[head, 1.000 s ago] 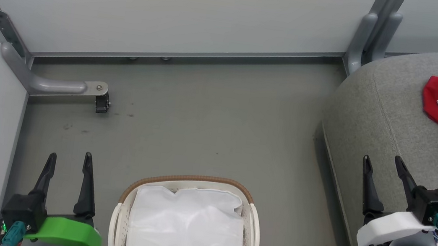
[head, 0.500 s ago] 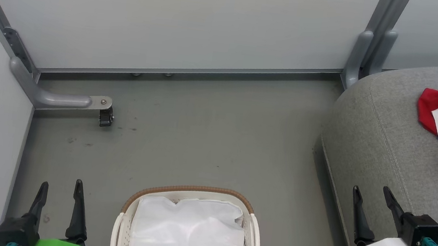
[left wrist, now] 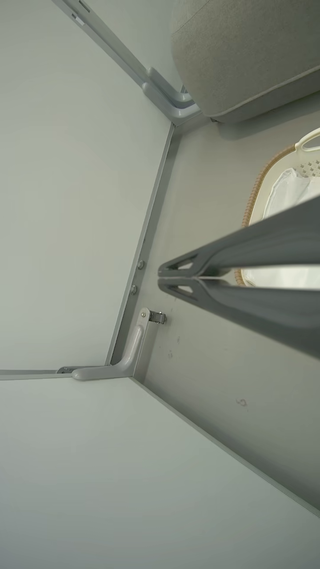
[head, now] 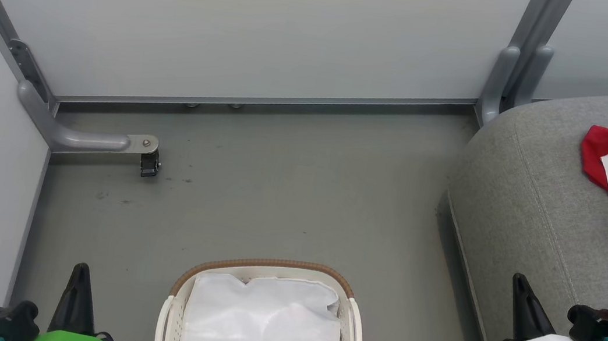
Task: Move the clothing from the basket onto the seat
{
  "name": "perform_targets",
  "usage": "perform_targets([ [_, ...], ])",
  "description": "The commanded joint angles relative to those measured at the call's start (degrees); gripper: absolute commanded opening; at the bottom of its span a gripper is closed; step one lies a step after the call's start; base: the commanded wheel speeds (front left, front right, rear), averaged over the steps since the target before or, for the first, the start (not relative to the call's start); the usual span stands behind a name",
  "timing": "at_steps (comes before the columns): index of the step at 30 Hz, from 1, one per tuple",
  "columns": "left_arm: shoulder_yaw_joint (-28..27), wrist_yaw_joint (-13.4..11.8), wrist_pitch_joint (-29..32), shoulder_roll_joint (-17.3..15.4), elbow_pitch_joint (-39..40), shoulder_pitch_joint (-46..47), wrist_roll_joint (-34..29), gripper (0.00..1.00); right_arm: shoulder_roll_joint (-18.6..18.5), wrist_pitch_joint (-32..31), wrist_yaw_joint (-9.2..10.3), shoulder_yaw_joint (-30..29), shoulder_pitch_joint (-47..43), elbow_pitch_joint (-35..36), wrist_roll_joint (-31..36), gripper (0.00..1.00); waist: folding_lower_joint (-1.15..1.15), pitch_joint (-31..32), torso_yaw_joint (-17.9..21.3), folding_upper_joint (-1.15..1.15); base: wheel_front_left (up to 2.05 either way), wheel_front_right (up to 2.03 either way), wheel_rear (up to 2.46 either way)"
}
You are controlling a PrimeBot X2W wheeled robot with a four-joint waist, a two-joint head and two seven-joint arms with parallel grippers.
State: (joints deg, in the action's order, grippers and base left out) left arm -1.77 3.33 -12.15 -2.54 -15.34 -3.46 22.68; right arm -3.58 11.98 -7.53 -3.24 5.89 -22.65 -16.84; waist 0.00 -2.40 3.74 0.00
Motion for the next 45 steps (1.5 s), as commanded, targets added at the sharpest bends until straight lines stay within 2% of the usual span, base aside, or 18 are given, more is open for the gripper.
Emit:
perform_targets([
  [1,-0.4,0.4,0.5,-0.2,0.9,1.7,2.6,0.00,-0.3,-0.6,0.01,-0.3,0.7,1.3,-2.8,0.00,0.00,0.0,0.0,0.00,0.00,0.00,0.00],
  [21,-1.4,1.4,5.2,-0.3,1.2,3.9,20.4,0.00,-0.1,-5.1,0.02,-0.8,0.4,3.6,-22.1,0.00,0.00,0.4,-0.7,0.00,0.00,0.00,0.00],
  [45,-2.6,2.4,9.8,-0.3,1.4,6.1,37.1,0.00,0.1,-9.6,0.03,-1.7,0.5,5.4,-40.2,0.00,0.00,0.9,-1.5,0.00,0.00,0.00,0.00],
])
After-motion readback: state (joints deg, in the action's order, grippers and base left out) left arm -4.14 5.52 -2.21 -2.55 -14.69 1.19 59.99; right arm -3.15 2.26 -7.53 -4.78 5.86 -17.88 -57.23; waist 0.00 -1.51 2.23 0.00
